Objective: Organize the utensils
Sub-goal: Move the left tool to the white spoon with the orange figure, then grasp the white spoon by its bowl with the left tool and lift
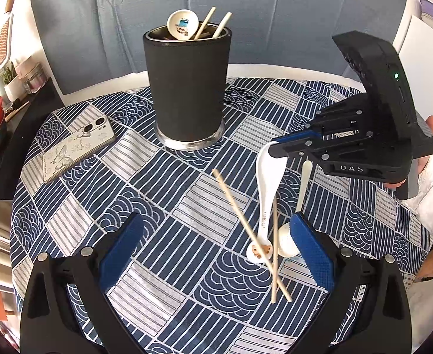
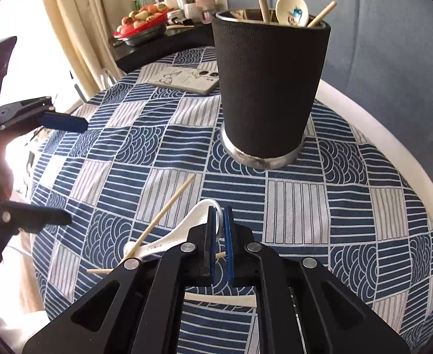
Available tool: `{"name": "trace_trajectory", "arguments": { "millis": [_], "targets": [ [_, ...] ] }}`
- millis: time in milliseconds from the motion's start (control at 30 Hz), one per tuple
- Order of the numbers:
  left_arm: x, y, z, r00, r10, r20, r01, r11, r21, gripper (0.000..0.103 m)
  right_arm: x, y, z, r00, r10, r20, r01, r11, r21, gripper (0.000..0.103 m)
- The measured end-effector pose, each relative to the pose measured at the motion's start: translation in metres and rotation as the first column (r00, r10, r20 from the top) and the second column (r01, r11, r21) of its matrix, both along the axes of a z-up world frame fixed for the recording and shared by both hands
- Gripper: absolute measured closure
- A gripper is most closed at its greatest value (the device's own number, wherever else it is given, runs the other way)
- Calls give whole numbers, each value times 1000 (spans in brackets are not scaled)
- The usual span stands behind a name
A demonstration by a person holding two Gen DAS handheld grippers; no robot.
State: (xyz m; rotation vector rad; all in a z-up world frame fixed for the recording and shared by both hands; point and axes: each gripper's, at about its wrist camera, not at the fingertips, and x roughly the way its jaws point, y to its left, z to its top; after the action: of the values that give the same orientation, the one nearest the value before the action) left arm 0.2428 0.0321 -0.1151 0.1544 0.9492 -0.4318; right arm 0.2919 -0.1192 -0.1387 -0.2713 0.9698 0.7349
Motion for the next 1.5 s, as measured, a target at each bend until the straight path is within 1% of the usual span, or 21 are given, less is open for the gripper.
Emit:
{"name": "trace_trajectory", "arguments": {
  "millis": [233,333,400,467,533,567,600,633,667,700,733,767,933,1100,1333,1500],
  "targets": [
    [5,-24,-6,997,-73,-6,73,997,-29,6,-8,2,31,996,8,85,-9,1000,10,98],
    [7,-31,-11,995,-94,-14,93,995,-36,10,-11,4,42,994,9,109,-11,1000,20,98],
    [9,-34,-15,995,-103,-18,103,994,-25,11,-14,5,48,993,13,121,-17,1000,25,98],
    [9,-36,-17,993,-112,-23,111,993,-26,18,-18,6,55,991,18,134,-22,999,33,98],
    [11,-35,-17,992,-123,-27,122,992,-36,25,-22,8,61,989,21,144,-27,999,38,98],
    [12,-35,-18,991,-129,-41,127,991,-42,34,-24,9,63,989,19,149,-25,999,37,98],
    [14,-34,-19,989,-132,-60,129,991,-44,45,-25,10,65,988,15,156,-20,999,33,98],
    [14,-34,-19,989,-133,-69,131,991,-39,52,-25,10,67,987,11,159,-16,999,34,98],
    [15,-33,-19,988,-134,-72,132,991,-31,70,-26,10,69,987,8,160,-15,999,39,98],
    [16,-31,-20,987,-137,-79,135,990,-29,85,-27,10,71,987,6,161,-13,999,44,98],
    [17,-29,-19,985,-144,-96,140,989,-42,87,-27,10,73,987,3,163,-10,999,46,98],
    [17,-27,-19,984,-149,-101,144,988,-52,87,-27,11,75,987,2,163,-10,999,46,98],
    [20,-24,-9,981,-170,-91,168,985,-32,87,-27,15,84,984,-18,179,9,999,48,98],
    [24,-17,6,979,-192,-68,191,981,-29,87,-27,20,98,979,-42,202,31,998,60,98],
    [38,-9,28,969,-243,-38,242,970,-37,88,-24,26,120,966,-88,244,72,995,74,98],
    [48,-5,43,958,-287,-21,286,958,-31,88,-21,29,135,955,-126,268,107,991,83,98]
  ]
}}
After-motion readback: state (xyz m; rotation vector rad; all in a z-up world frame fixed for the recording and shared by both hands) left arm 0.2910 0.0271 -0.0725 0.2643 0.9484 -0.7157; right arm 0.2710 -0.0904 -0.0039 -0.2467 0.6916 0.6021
